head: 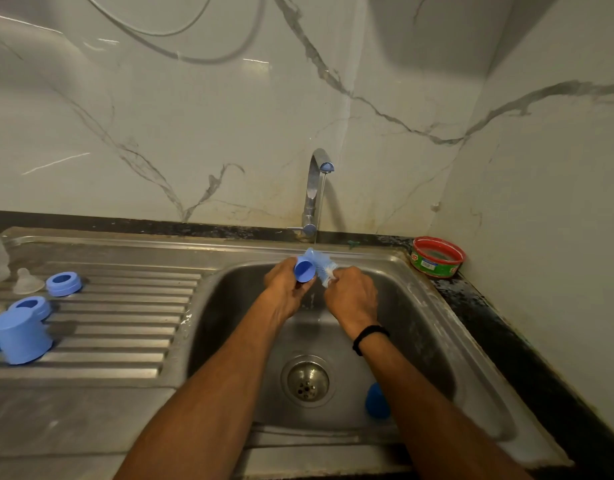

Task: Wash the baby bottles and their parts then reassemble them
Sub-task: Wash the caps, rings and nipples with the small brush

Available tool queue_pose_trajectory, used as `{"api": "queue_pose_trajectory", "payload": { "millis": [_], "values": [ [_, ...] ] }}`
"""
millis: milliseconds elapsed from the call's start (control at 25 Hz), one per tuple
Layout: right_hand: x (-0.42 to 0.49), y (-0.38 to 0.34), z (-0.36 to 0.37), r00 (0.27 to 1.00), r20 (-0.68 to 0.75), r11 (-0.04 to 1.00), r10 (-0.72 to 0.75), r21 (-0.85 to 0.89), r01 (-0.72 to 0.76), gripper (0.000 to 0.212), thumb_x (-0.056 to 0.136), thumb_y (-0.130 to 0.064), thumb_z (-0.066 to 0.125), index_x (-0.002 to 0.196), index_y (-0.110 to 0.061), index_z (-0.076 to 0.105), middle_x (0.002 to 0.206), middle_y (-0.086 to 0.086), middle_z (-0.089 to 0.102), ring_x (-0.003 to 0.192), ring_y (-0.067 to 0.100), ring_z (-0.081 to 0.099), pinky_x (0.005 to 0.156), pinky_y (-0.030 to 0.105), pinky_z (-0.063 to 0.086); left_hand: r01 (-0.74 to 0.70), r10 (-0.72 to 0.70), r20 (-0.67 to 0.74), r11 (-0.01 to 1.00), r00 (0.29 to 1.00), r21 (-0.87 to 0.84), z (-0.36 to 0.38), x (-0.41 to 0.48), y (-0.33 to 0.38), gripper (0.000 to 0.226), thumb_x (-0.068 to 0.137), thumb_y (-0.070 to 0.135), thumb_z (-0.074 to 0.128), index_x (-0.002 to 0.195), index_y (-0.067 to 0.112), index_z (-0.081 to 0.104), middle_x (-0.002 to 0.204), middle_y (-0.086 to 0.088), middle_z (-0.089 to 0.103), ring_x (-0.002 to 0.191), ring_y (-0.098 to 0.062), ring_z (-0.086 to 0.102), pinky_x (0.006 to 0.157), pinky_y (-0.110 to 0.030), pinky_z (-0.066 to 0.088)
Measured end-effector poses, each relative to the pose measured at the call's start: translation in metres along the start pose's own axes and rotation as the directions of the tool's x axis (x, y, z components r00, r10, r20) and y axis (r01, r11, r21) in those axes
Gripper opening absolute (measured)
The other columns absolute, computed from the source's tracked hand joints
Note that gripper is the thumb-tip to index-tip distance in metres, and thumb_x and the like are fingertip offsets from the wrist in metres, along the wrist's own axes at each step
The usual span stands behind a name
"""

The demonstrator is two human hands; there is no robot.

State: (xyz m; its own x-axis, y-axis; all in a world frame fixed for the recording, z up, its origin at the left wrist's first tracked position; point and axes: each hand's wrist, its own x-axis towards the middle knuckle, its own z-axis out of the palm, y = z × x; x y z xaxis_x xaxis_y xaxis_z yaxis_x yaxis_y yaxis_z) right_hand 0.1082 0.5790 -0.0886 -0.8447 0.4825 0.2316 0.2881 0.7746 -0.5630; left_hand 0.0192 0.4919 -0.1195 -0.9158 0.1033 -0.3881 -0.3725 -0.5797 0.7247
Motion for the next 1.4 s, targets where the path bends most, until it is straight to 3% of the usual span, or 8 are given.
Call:
{"api": "queue_pose_trajectory", "payload": {
  "millis": [240,480,600,760,920,1040,1200,1400],
  "values": [
    [0.000,-0.004,-0.001,0.998,0.010,0.997,-0.054,-0.057,0.055,0.035,0.086,-0.036,0.072,0.116,-0.019,0.067,0.098,0.003,0.069,0.087,0.019,0.066,0.066,0.026,0.050,-0.039,0.055,-0.246,0.997,0.968,0.069,-0.010,0.004,0.003,0.031,0.100,0.028,0.062,0.117,0.003,0.055,0.110,-0.015,0.067,0.091,-0.024,0.066,0.075,-0.032,0.056],
    [0.000,-0.001,0.002,0.997,0.055,0.995,-0.053,-0.082,0.057,0.026,0.092,-0.030,0.063,0.109,-0.010,0.065,0.101,0.006,0.069,0.087,0.021,0.063,0.068,0.026,0.045,0.007,-0.008,0.021,0.999,1.000,0.042,0.011,-0.011,-0.004,0.029,0.097,0.011,0.062,0.119,-0.007,0.064,0.104,-0.023,0.070,0.073,-0.026,0.067,0.061,-0.034,0.060],
    [0.009,0.006,0.004,0.986,0.165,0.998,0.000,0.068,-0.011,0.019,0.086,-0.023,0.067,0.097,-0.009,0.072,0.083,0.004,0.074,0.071,0.016,0.065,0.061,0.029,0.052,-0.022,0.021,0.008,0.999,1.000,0.029,0.008,-0.008,-0.002,0.021,0.101,0.014,0.049,0.111,-0.002,0.057,0.087,-0.017,0.063,0.073,-0.025,0.062,0.061,-0.036,0.055],
    [0.011,0.007,0.002,1.000,0.024,1.000,-0.011,-0.023,0.012,0.018,0.088,-0.030,0.066,0.100,-0.018,0.070,0.079,-0.002,0.064,0.070,0.015,0.058,0.057,0.026,0.044,-0.038,0.029,0.059,0.987,0.998,0.158,0.007,-0.010,-0.003,0.036,0.092,0.034,0.071,0.111,0.004,0.067,0.102,-0.015,0.075,0.088,-0.025,0.073,0.061,-0.028,0.061],
    [0.017,0.012,-0.001,0.997,0.060,0.999,0.045,0.018,-0.046,0.028,0.082,-0.027,0.070,0.107,-0.015,0.070,0.088,0.004,0.070,0.075,0.018,0.063,0.053,0.022,0.043,-0.018,0.009,0.083,0.995,0.996,0.103,0.008,-0.008,0.000,0.029,0.100,0.010,0.057,0.126,-0.001,0.061,0.110,-0.021,0.070,0.090,-0.029,0.070,0.068,-0.036,0.060],
    [0.018,0.011,0.002,0.997,0.065,0.999,0.034,-0.008,-0.033,0.030,0.083,-0.030,0.071,0.109,-0.015,0.070,0.090,0.004,0.068,0.076,0.019,0.062,0.056,0.025,0.046,-0.051,0.036,0.082,0.980,0.996,0.191,0.009,-0.013,-0.001,0.032,0.097,0.027,0.066,0.120,0.004,0.064,0.103,-0.017,0.072,0.088,-0.026,0.071,0.066,-0.034,0.060],
    [0.020,0.013,0.002,0.994,0.093,0.998,0.060,-0.012,-0.059,0.029,0.081,-0.030,0.071,0.107,-0.016,0.070,0.087,0.003,0.069,0.075,0.018,0.062,0.047,0.020,0.035,-0.046,0.030,0.090,0.983,0.995,0.177,0.008,-0.010,0.001,0.032,0.100,0.008,0.056,0.131,0.001,0.059,0.118,-0.024,0.068,0.104,-0.034,0.068,0.071,-0.038,0.059],
    [0.020,0.014,0.001,0.993,0.104,0.998,0.057,0.003,-0.058,0.028,0.080,-0.029,0.071,0.104,-0.015,0.071,0.085,0.003,0.069,0.072,0.017,0.061,0.044,0.020,0.032,-0.045,0.022,0.102,0.973,0.995,0.227,0.011,-0.013,0.000,0.026,0.099,0.015,0.061,0.122,0.004,0.063,0.107,-0.019,0.069,0.088,-0.028,0.068,0.069,-0.036,0.057]
  ]
}}
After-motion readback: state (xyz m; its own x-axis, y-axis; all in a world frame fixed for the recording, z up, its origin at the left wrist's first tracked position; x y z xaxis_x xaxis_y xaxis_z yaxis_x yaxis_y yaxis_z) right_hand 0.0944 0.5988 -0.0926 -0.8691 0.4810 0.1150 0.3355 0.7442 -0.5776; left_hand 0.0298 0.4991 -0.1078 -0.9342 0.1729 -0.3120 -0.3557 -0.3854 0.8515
